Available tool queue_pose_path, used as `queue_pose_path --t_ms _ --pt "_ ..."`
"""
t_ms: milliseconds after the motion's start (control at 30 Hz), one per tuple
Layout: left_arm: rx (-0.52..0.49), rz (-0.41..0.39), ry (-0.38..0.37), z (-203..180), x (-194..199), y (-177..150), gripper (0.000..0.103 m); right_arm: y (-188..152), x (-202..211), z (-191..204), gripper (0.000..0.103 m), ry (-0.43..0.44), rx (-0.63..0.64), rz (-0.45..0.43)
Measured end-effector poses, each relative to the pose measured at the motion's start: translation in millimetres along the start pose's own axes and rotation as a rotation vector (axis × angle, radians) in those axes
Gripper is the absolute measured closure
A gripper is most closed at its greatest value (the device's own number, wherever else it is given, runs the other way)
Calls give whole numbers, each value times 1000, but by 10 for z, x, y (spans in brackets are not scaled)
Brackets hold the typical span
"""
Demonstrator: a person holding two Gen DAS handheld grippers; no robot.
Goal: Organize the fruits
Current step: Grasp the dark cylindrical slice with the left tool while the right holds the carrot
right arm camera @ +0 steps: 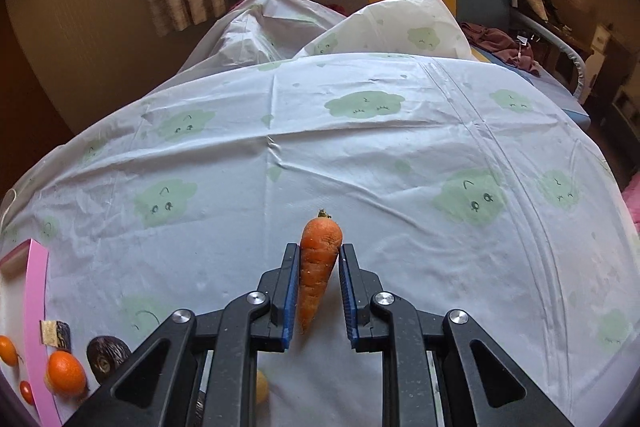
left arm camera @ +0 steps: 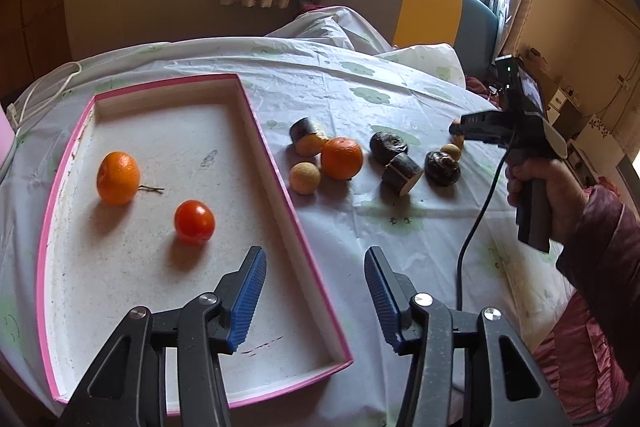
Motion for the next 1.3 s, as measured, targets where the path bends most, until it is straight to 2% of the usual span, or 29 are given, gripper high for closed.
queue_pose_path --t_ms 200,433,833,933,1100,1133,1200,1300 --pt "1 17 -29 -206 -80 138 52 -277 47 -92 83 26 20 6" --pt "64 68 -93 -388 -287 334 52 -326 55 -72 83 11 56 1" --pt "211 95 -96 -564 -682 658 52 -411 71 -51 83 -11 59 -68" --pt "220 92 -95 -633 -739 735 49 -403 61 -50 83 -5 56 -72" --pt "228 119 -54 -692 -906 823 46 -408 54 -55 83 -3 55 -78" --pt "230 126 -51 -692 -949 828 48 -407 55 -54 83 -4 55 -78" --pt "213 141 -61 -702 -1014 816 61 -411 56 -54 83 -4 56 -79" --pt "159 115 -52 -726 -978 774 61 -420 59 -59 83 0 54 -82"
Point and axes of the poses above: each gripper's, at about its wrist camera, not at the fingertips, and x roughly against the way its jaws point, z to its left, y to its top, the point moved 3 cm from there along -x, roughly the way its jaws point, and after that the axes turned 12 degrees about z, right-handed, at the moved point
